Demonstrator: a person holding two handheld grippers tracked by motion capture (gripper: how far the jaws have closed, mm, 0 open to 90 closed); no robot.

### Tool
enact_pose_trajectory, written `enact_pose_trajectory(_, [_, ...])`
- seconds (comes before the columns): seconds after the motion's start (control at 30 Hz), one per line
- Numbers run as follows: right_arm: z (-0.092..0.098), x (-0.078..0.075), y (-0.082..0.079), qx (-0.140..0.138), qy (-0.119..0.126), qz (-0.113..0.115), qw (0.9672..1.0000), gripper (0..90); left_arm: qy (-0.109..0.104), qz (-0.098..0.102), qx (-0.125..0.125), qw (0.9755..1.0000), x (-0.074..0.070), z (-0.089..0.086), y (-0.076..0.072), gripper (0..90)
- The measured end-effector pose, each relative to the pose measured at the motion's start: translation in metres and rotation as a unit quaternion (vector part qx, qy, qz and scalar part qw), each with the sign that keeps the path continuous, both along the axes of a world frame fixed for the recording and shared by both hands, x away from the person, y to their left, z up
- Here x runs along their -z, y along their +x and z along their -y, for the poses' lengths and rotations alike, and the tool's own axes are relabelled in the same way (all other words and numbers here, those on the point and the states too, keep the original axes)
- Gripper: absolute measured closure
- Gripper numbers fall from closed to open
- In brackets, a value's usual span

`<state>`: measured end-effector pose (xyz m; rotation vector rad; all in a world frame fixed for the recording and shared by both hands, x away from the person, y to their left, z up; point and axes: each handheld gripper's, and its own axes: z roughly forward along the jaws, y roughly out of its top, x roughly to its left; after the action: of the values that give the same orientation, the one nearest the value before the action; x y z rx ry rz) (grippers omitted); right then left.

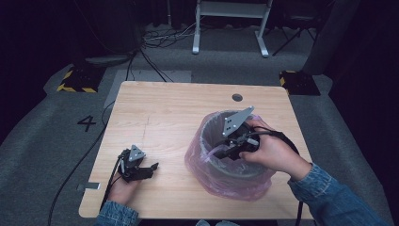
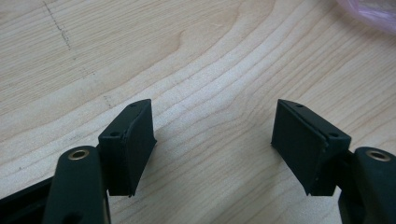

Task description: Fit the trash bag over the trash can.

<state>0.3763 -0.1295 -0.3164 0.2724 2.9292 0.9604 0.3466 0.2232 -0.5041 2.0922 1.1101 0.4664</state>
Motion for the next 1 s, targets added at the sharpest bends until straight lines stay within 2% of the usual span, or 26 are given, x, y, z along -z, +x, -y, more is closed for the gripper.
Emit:
enact_pose_trajectory(0.17, [-0.004, 0.022, 0.01, 0.025, -0.015, -0.023, 0.9993, 89.1, 0.0, 0.0, 0.0, 1.0, 0.0, 0.0, 0.0, 29.6])
enact_pose_trajectory(0.27, [-0.007, 0.034, 0.015, 0.032, -0.036, -0.031, 0.9984, 90.0, 0.0, 0.0, 0.0, 1.0, 0.0, 0.0, 0.0, 29.6])
enact_pose_trajectory(0.37, [-0.011, 0.047, 0.021, 0.033, -0.054, -0.029, 0.9976, 88.9, 0.0, 0.0, 0.0, 1.0, 0.0, 0.0, 0.0, 29.6])
enact_pose_trajectory(0.43, [-0.015, 0.056, 0.025, 0.034, -0.059, -0.038, 0.9969, 80.7, 0.0, 0.0, 0.0, 1.0, 0.0, 0.0, 0.0, 29.6])
enact_pose_trajectory(0.5, [-0.017, 0.063, 0.027, 0.037, -0.066, -0.034, 0.9966, 75.4, 0.0, 0.0, 0.0, 1.0, 0.0, 0.0, 0.0, 29.6])
enact_pose_trajectory(0.63, [-0.022, 0.078, 0.032, 0.049, -0.078, -0.044, 0.9948, 53.7, 0.0, 0.0, -0.001, 1.0, 0.0, 0.0, 0.0, 29.6])
enact_pose_trajectory(0.73, [-0.025, 0.087, 0.034, 0.056, -0.099, -0.047, 0.9924, 40.3, 0.0, 0.0, 0.0, 1.0, 0.0, 0.0, 0.0, 29.6])
enact_pose_trajectory(0.8, [-0.025, 0.088, 0.035, 0.062, -0.101, -0.041, 0.9922, 37.6, 0.0, 0.0, -0.001, 1.0, 0.0, 0.0, 0.0, 29.6])
enact_pose_trajectory(0.9, [-0.023, 0.084, 0.036, 0.084, -0.08, -0.044, 0.9923, 31.5, 0.0, 0.0, 0.0, 1.0, 0.0, 0.0, 0.0, 29.6])
enact_pose_trajectory(1.0, [-0.017, 0.07, 0.035, 0.093, -0.046, -0.042, 0.9937, 30.3, 0.0, 0.0, 0.0, 1.0, 0.0, 0.0, 0.0, 29.6])
